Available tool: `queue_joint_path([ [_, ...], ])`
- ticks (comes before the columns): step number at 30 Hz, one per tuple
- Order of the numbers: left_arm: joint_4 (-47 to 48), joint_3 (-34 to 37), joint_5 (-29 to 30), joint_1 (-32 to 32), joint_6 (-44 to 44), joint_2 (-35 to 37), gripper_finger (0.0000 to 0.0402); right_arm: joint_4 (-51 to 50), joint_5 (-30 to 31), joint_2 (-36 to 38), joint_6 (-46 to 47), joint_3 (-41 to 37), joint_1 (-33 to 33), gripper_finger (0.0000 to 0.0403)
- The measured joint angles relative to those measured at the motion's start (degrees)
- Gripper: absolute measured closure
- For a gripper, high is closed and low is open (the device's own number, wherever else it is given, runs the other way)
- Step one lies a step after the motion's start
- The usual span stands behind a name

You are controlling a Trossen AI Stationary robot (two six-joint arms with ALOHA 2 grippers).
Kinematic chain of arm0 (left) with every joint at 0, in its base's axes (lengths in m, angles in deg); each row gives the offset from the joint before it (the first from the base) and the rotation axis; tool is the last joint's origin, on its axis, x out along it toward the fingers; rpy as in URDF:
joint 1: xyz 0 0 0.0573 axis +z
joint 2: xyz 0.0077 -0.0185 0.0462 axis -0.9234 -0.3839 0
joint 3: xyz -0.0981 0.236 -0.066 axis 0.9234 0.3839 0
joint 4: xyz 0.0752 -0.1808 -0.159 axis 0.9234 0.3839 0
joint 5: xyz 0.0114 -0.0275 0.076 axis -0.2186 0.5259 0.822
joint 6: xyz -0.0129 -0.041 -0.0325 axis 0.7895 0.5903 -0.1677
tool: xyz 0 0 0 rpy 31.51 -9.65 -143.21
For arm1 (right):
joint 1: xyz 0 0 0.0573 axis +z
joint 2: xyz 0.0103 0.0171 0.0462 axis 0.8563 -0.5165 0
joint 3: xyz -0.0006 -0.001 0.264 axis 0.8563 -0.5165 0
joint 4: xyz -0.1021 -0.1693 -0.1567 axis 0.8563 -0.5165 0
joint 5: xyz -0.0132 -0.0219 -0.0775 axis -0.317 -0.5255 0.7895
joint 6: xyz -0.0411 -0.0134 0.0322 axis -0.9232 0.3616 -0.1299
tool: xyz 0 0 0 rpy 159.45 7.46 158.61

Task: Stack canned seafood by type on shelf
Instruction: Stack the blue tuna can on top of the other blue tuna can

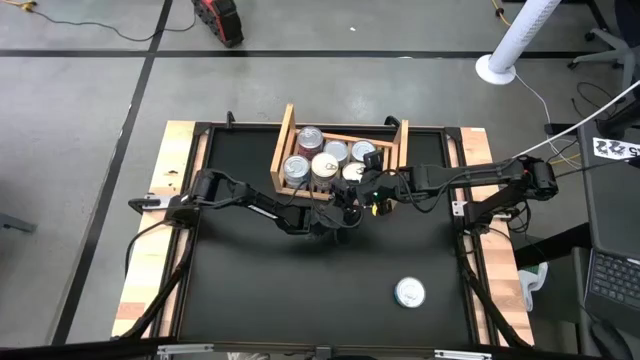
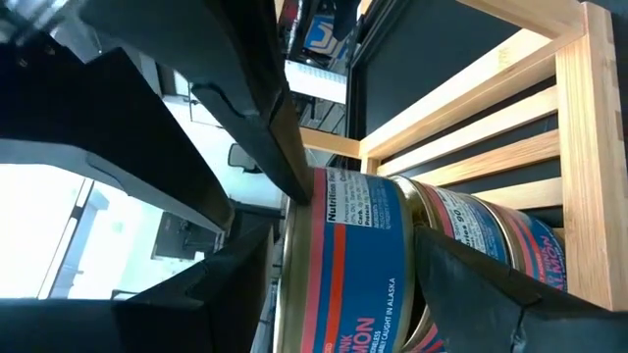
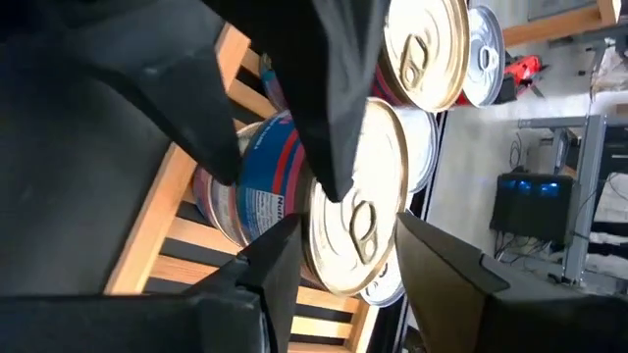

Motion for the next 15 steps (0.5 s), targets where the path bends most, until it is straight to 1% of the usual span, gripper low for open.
queue_joint_path([
  [6, 0.1, 0.0, 0.0, -0.5, 0.0, 0.0, 0.0157, 0.0, -0.3, 0.0, -0.1, 0.0, -3.2, 0.0237],
  [12, 0.1, 0.0, 0.0, -1.2, -0.4, 0.0, 0.0157, 0.0, -6.7, 0.0, 0.0, 0.0, -5.3, 0.0237],
  [15, 0.1, 0.0, 0.0, -1.6, -0.4, 0.0, 0.0157, 0.0, -8.2, 0.0, 0.0, 0.0, -5.1, 0.0237],
])
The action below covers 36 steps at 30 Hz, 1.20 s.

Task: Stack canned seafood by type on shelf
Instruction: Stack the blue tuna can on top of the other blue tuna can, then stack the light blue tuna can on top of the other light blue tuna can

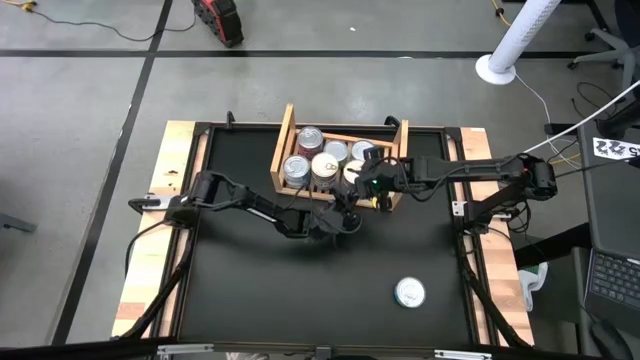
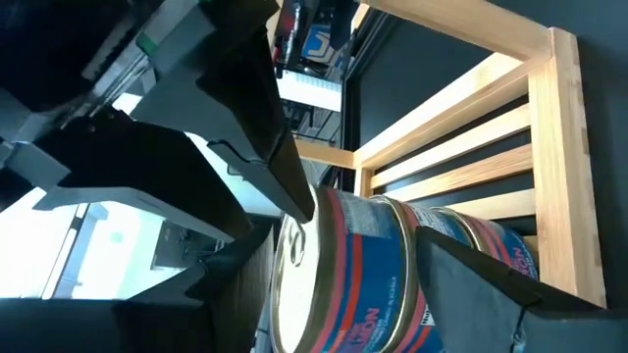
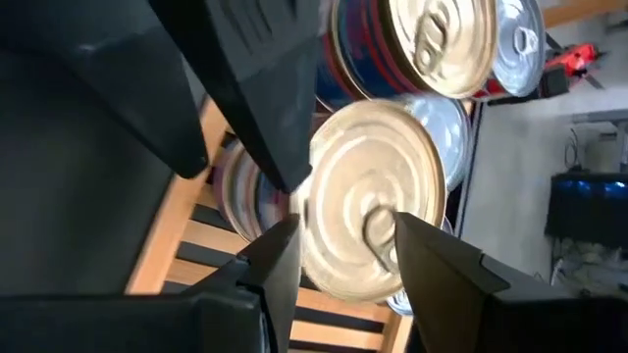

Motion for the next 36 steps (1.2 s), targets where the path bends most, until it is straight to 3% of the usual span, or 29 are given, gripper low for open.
queue_joint_path([
  [10, 0.2, 0.0, 1.2, -3.0, -2.2, 1.1, 0.0157, -2.7, -0.4, 0.2, 0.0, 2.0, 1.2, 0.0237],
  [18, 2.8, 0.0, 1.8, -5.4, 1.2, 8.0, 0.0157, -10.2, 1.6, 0.3, 4.2, 8.5, 9.4, 0.0237],
  [27, 27.4, -0.1, 2.1, -7.0, 15.6, 17.3, 0.0157, -21.9, 0.9, 0.3, 19.9, 12.9, 21.5, 0.0237],
  [32, 41.9, -0.1, 1.5, -7.1, 27.0, 20.8, 0.0157, -24.9, -6.3, 0.3, 34.3, 12.9, 27.5, 0.0237],
  [36, 46.5, -0.1, 1.3, -7.1, 33.2, 21.6, 0.0157, -25.1, -14.3, 0.1, 46.6, 12.9, 32.1, 0.0237],
])
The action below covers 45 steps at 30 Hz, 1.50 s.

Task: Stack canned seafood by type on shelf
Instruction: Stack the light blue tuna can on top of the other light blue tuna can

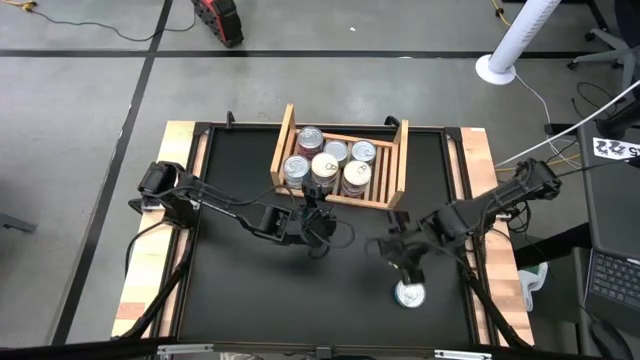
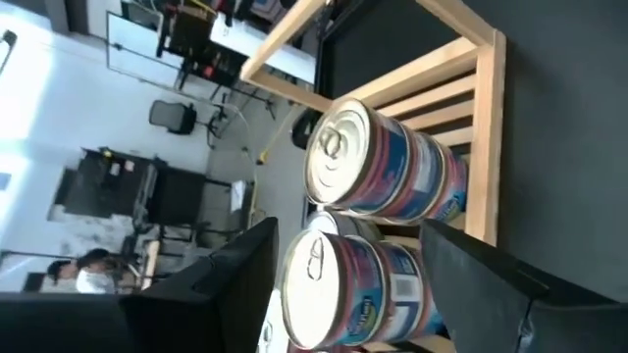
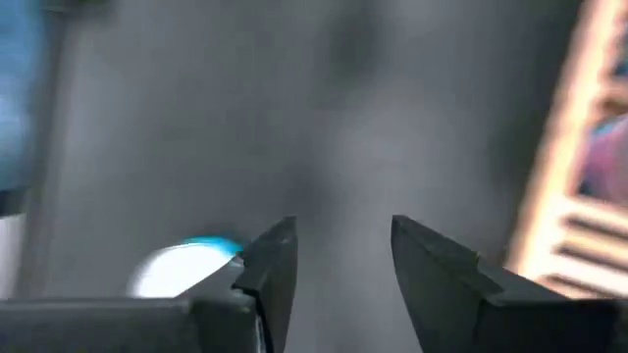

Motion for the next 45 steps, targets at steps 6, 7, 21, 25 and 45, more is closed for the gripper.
queue_joint_path([
  [6, 1.3, 0.0, -5.2, -0.1, 3.3, 0.0, 0.0157, 0.2, -4.6, 0.0, 13.3, -2.4, 8.5, 0.0237],
  [7, 1.3, 0.0, -6.1, -0.3, 3.5, 0.0, 0.0157, 0.2, -4.6, 0.0, 15.8, -3.2, 10.1, 0.0237],
  [21, 1.2, 0.0, -7.0, -0.8, 6.4, 0.0, 0.0157, 18.3, -3.5, -0.1, 27.6, -14.5, 27.1, 0.0237],
  [25, 1.2, 0.0, -7.0, -0.8, 6.4, 0.0, 0.0157, 22.2, -1.9, -0.1, 27.6, -17.3, 29.9, 0.0237],
  [45, 1.2, 0.1, -7.0, -0.8, 8.0, 0.0, 0.0157, 22.8, -0.6, -0.5, 28.8, -26.5, 32.1, 0.0237],
])
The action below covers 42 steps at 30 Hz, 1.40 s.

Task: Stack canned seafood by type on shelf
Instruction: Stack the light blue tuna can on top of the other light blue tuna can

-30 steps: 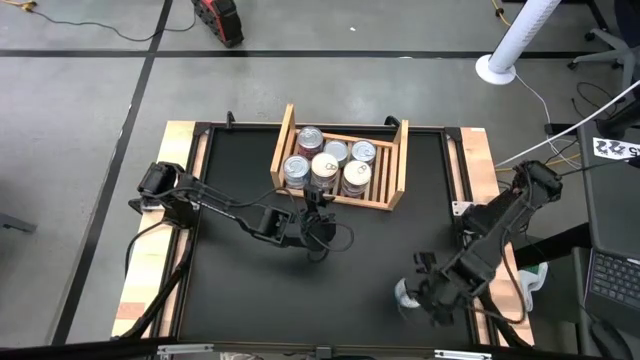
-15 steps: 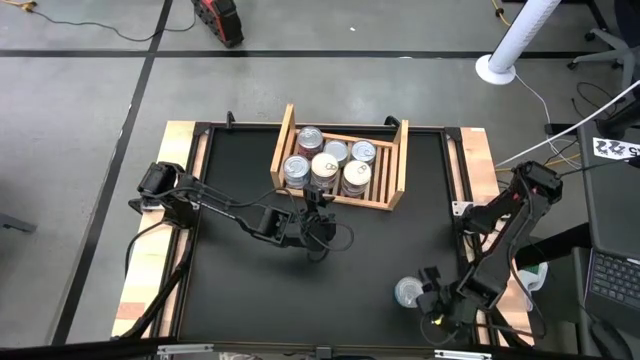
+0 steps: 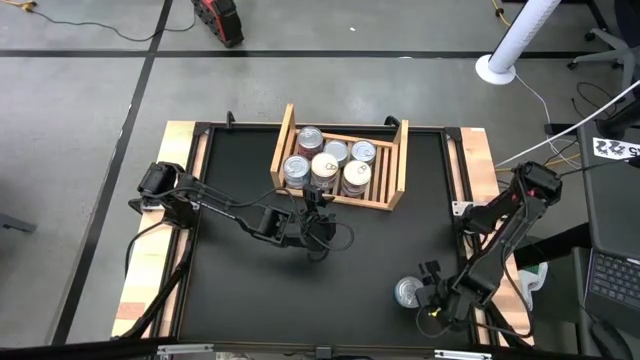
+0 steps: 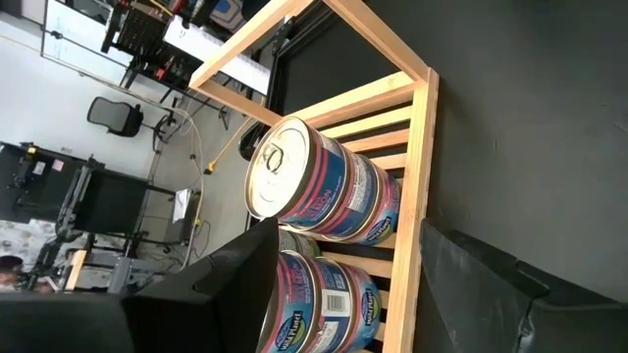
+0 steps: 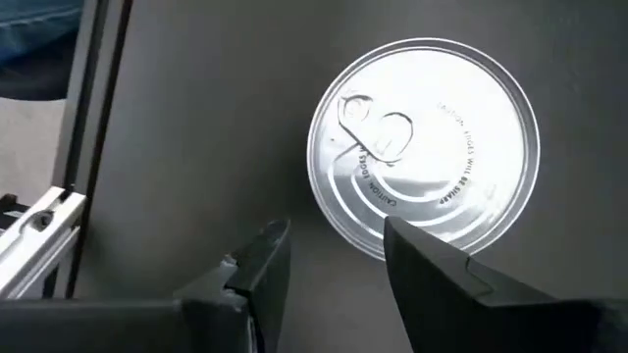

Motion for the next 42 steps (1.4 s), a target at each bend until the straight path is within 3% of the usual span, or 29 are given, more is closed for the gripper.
queue_joint_path([
  [11, 0.0, 0.0, 0.0, 0.0, 0.8, 0.0, 0.0157, 1.7, 1.2, -7.2, -4.8, 0.3, 0.1, 0.0237],
  [23, 0.0, 0.0, 0.0, 0.0, 0.6, 0.0, 0.0157, 0.7, 17.7, -8.4, -8.8, -0.1, -0.7, 0.0237],
  [42, 0.0, 0.0, 0.0, 0.0, -0.4, 0.0, 0.0157, 1.5, 21.7, -8.3, -28.6, -3.3, -15.7, 0.0237],
])
